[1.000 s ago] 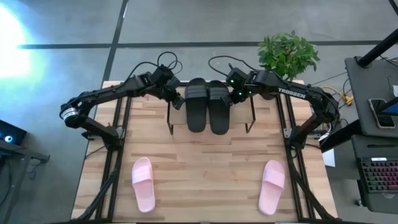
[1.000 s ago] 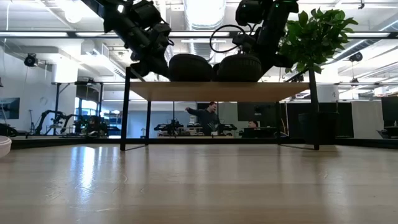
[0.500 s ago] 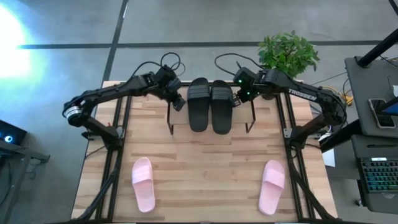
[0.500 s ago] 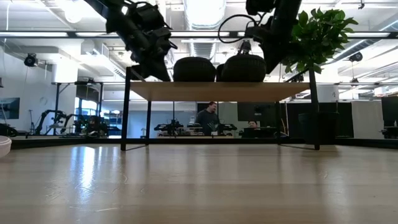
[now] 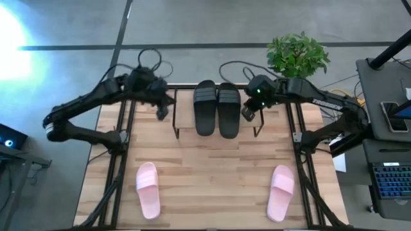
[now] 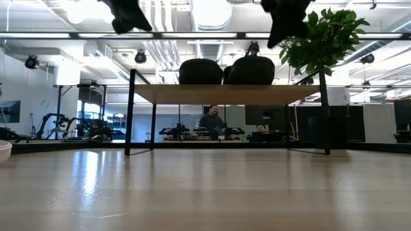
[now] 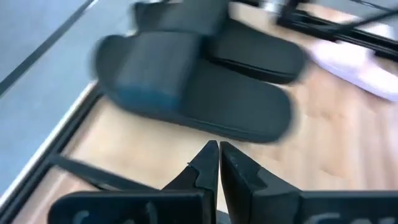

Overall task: Pick and place slides into the shelf
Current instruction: Move the left pink slide to the center of the table

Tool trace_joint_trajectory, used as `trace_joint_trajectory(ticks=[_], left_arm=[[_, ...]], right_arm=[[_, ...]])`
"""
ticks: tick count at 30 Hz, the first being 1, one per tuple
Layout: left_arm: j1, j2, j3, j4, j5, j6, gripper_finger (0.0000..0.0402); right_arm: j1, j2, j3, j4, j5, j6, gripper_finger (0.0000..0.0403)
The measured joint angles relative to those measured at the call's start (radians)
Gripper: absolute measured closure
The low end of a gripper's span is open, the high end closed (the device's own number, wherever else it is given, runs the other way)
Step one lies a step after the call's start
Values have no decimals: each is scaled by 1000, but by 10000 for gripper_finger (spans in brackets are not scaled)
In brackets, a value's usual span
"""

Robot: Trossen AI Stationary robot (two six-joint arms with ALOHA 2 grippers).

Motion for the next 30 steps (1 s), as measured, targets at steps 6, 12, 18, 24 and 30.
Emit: trace_joint_trajectory(ticks=[6,12,18,24,30], left_arm=[[-158,-82,-53,-15,49,-131,401],[-360,-126,-53,-65,46,-183,401],[-570,-122,-53,-266,-198,-331,398],[-674,-47,-57,-429,-292,-452,355],[-800,37,-57,-439,-263,-529,288]], right_arm=[[69,-9,0,29,-20,-6,394],[105,0,0,32,-109,27,394],[171,0,0,30,-110,118,394],[230,0,-3,31,-105,201,394],[288,0,-26,32,-105,311,394]])
